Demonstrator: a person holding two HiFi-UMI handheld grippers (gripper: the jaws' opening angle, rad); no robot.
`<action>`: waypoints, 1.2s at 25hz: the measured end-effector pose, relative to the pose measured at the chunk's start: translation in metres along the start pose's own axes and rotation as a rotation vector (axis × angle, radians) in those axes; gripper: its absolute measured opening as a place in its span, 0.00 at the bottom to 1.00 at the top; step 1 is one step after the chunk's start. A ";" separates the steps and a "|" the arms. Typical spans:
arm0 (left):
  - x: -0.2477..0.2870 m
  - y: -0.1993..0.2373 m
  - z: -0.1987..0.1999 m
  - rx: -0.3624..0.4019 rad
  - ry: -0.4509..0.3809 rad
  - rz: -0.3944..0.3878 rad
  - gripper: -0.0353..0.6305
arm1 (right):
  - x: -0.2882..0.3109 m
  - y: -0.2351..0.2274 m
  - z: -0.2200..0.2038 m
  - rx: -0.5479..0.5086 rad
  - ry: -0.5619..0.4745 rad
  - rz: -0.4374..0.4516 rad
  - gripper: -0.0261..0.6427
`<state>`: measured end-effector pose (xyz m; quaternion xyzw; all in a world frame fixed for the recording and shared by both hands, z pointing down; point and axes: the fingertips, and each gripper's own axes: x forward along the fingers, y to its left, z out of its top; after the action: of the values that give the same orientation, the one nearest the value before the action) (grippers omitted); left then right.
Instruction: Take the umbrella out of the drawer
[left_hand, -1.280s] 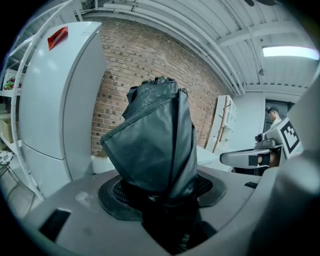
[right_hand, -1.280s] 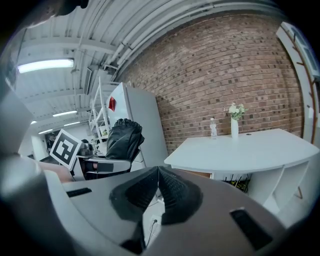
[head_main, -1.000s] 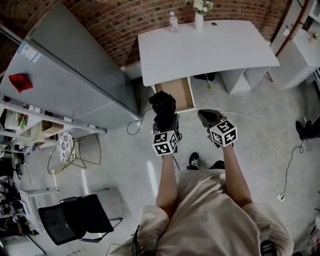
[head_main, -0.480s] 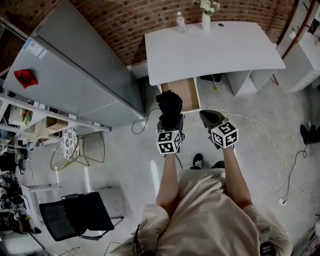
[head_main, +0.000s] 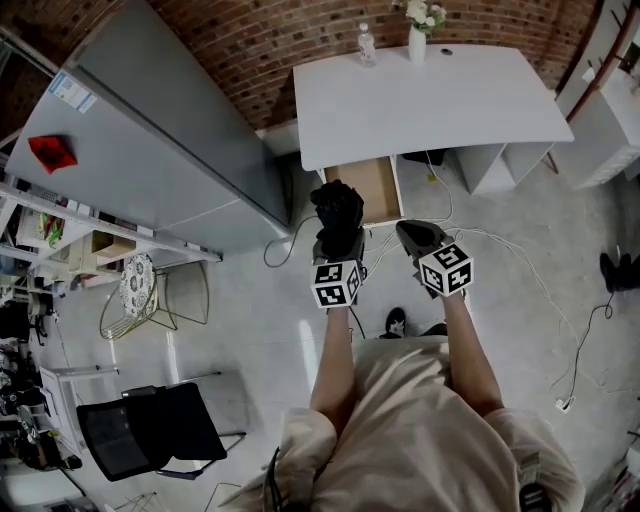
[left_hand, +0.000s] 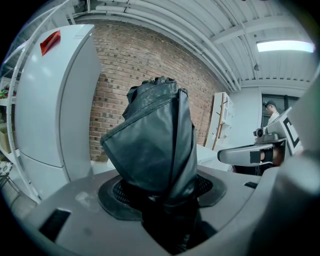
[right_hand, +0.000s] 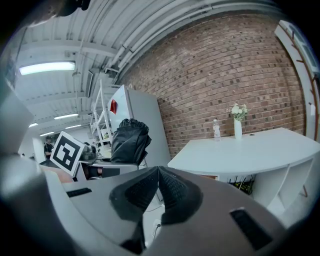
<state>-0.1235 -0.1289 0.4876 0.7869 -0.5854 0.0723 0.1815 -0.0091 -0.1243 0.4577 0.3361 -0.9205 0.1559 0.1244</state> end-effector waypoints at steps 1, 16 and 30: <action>-0.001 0.001 0.000 0.001 -0.001 0.001 0.43 | 0.000 0.001 0.000 -0.001 0.001 -0.001 0.14; -0.006 0.000 -0.001 0.015 -0.004 -0.012 0.43 | 0.000 0.012 0.003 -0.016 0.002 0.028 0.14; 0.001 -0.009 -0.001 0.027 -0.007 -0.042 0.43 | -0.011 0.009 0.005 -0.063 -0.007 0.016 0.14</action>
<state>-0.1145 -0.1268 0.4873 0.8017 -0.5682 0.0736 0.1704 -0.0074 -0.1135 0.4482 0.3254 -0.9279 0.1266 0.1304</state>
